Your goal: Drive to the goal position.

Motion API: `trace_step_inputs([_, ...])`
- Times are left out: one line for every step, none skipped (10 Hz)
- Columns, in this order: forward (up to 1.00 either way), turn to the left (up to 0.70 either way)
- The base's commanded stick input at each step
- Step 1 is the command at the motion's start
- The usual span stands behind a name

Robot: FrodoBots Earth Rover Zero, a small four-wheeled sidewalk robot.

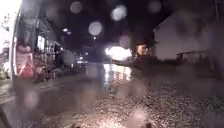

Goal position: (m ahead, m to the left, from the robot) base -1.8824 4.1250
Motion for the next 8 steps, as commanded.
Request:
trace_step_inputs([0.0,0.0])
trace_step_inputs([0.0,0.0])
trace_step_inputs([0.0,0.0])
trace_step_inputs([0.0,0.0])
trace_step_inputs([0.07,0.0])
trace_step_inputs([0.28,0.0])
trace_step_inputs([0.5,0.0])
trace_step_inputs([0.5,0.0])
